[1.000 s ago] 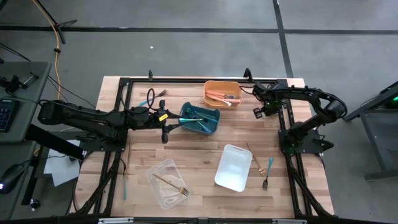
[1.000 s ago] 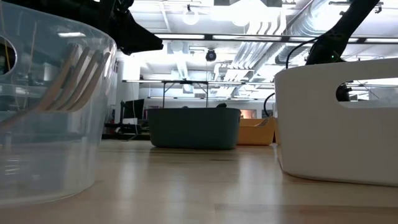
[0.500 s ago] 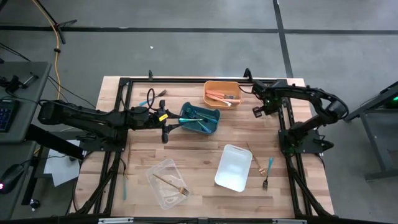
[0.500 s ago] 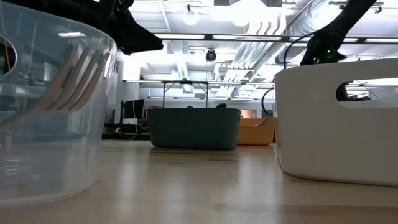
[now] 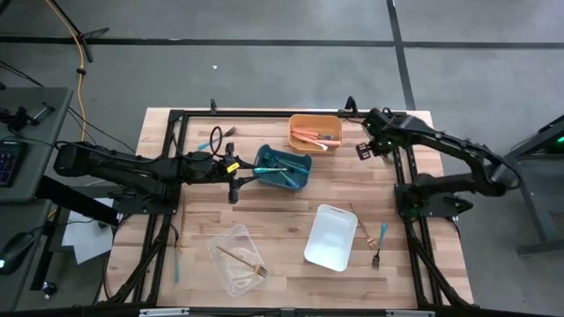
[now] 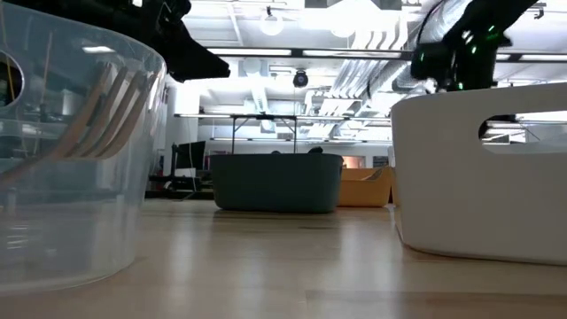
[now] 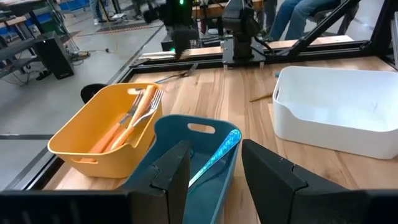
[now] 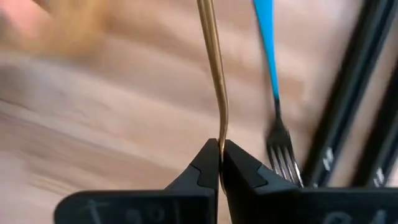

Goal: Sort silverware by color (type)
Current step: Put the gold fork into the transparent bin

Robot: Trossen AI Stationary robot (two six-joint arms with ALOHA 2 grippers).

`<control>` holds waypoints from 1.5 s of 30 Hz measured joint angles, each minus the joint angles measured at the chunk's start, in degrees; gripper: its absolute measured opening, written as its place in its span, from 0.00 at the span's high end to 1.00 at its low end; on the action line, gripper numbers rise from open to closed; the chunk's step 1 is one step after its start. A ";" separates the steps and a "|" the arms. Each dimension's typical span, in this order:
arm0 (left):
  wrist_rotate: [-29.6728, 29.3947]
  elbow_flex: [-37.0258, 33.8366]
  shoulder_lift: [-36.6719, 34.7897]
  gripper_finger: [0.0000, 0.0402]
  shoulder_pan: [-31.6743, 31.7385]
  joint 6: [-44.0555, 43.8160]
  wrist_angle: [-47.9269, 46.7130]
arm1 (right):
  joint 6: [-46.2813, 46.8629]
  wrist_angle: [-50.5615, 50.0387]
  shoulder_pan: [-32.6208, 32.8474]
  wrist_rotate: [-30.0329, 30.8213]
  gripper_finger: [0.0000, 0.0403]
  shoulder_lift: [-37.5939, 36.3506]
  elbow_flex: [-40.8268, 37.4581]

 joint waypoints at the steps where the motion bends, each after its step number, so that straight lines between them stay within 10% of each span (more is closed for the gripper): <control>1: 0.00 0.00 0.00 0.66 -0.02 -0.03 0.01 | 0.08 1.76 0.79 0.48 1.00 -1.95 0.00; 11: 4.41 0.00 0.00 0.66 -0.04 0.02 0.93 | -3.01 38.85 11.08 1.87 1.00 -15.79 -8.95; 22: 4.06 0.00 0.00 0.66 -0.02 2.40 8.04 | -7.12 89.42 23.66 -3.44 1.00 -7.62 -24.65; 45: 3.87 0.00 -0.02 0.66 0.00 -1.81 13.93 | -20.34 91.56 34.15 -11.12 1.00 3.37 -14.97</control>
